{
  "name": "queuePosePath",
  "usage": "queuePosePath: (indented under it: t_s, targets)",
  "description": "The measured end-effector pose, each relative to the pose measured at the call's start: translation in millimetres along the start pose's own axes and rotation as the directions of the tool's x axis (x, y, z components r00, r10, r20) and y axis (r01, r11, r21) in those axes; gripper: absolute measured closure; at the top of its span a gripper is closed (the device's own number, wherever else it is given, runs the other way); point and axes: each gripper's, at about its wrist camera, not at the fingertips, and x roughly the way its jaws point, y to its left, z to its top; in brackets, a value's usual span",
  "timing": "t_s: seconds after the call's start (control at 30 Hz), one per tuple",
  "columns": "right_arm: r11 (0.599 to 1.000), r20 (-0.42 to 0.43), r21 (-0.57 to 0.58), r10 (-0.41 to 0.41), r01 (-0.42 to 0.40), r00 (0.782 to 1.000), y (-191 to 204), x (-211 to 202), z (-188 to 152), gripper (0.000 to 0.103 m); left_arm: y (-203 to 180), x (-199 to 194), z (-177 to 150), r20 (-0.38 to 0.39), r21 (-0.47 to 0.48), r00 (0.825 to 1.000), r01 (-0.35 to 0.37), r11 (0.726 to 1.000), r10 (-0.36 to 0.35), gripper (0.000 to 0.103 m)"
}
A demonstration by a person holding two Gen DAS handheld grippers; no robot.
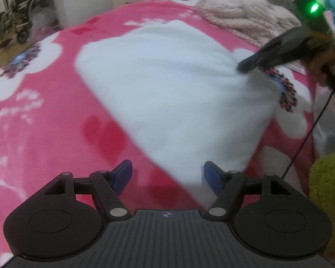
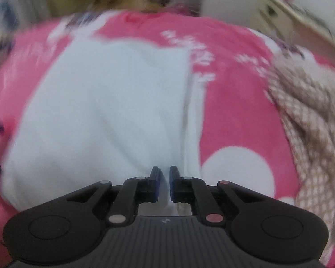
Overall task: Fold clothes
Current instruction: 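Smooth the folded sweatshirt edge with the right tool while the left tool hovers, then grasp the folded white sweatshirt edge with the left tool while the right tool grasps beside it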
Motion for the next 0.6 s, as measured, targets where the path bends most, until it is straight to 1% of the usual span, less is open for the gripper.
queuePosePath:
  t_s: [0.03,0.07,0.1,0.13,0.17,0.23,0.27,0.3,0.33,0.37,0.4,0.47,0.5,0.6]
  targets:
    - [0.999,0.005,0.031,0.019,-0.019,1.0,-7,4,4,0.089,8,-4,5,-0.009,-0.004,1.0,-0.008,1.0,0.008,0.031]
    - [0.997,0.011,0.063,0.038,-0.039,0.999,-15,7,8,0.089,16,-6,9,-0.016,-0.012,1.0,-0.014,1.0,0.014,0.029]
    - [0.994,0.017,0.094,0.057,-0.058,0.998,-22,11,12,0.089,24,-1,14,-0.009,-0.043,1.0,-0.005,0.999,0.005,0.028]
    - [0.989,0.024,0.125,0.076,-0.078,0.997,-29,14,16,0.083,31,3,19,-0.003,-0.074,1.0,0.004,0.997,-0.004,0.027]
    - [0.983,0.031,0.155,0.094,-0.098,0.995,-36,18,20,0.071,38,8,24,0.005,-0.105,1.0,0.013,0.994,-0.013,0.027]
    - [0.967,0.048,0.216,0.13,-0.137,0.99,-51,25,28,0.063,53,17,34,0.02,-0.166,0.999,0.032,0.986,-0.029,0.027]
    - [0.955,0.055,0.251,0.151,-0.16,0.987,-59,30,31,0.062,60,22,39,0.028,-0.196,0.999,0.042,0.98,-0.037,0.027]
    - [0.933,0.055,0.303,0.184,-0.192,0.981,-71,38,32,0.062,68,26,43,0.037,-0.231,0.998,0.058,0.971,-0.051,0.027]
    - [0.909,0.054,0.351,0.22,-0.225,0.974,-84,46,31,0.06,76,31,42,0.058,-0.295,0.993,0.111,0.949,-0.098,0.027]
    - [0.889,0.053,0.383,0.252,-0.252,0.966,-94,52,30,0.06,85,36,41,0.084,-0.356,0.987,0.161,0.921,-0.14,0.027]
    - [0.874,0.051,0.407,0.271,-0.267,0.961,-101,56,28,0.059,92,39,37,0.118,-0.404,0.98,0.197,0.893,-0.163,0.027]
    - [0.843,0.047,0.449,0.308,-0.296,0.95,-115,65,25,0.053,98,45,30,0.153,-0.441,0.97,0.24,0.865,-0.191,0.027]
    - [0.833,0.039,0.46,0.327,-0.308,0.944,-118,70,21,0.053,101,49,28,0.147,-0.451,0.969,0.245,0.859,-0.199,0.027]
    - [0.816,0.008,0.475,0.369,-0.328,0.929,-120,85,14,0.048,105,60,27,0.128,-0.448,0.967,0.255,0.857,-0.221,0.027]
